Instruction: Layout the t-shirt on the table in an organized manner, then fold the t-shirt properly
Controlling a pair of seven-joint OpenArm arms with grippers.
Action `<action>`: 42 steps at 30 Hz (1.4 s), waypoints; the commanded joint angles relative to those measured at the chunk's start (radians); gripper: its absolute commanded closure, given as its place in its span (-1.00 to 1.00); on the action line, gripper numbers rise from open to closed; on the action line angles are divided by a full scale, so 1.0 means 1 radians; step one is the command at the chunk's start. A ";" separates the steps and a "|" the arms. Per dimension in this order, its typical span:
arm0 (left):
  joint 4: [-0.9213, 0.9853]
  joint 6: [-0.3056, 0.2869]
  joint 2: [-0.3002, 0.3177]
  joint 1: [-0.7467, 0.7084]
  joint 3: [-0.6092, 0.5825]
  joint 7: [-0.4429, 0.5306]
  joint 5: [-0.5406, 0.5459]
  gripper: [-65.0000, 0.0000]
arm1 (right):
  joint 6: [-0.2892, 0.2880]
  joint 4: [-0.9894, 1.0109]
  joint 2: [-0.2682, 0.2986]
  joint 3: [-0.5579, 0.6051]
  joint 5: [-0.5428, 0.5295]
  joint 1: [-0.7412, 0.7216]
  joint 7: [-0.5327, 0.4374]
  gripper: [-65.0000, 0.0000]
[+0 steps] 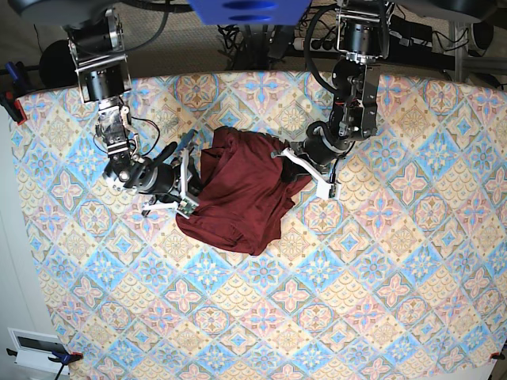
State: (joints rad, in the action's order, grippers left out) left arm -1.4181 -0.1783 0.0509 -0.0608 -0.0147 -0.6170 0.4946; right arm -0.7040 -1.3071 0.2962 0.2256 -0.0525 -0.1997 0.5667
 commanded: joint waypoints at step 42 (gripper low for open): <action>-0.286 0.035 0.008 -0.104 0.339 -0.024 0.189 0.99 | 0.006 -0.366 -0.015 -0.019 0.009 -0.077 0.129 0.78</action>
State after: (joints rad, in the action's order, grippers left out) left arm -1.6867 -0.1257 0.0601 -0.1753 0.3328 -0.6506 0.6605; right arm -0.7105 -1.6512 0.2813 0.2119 -0.0242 -0.2390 0.7364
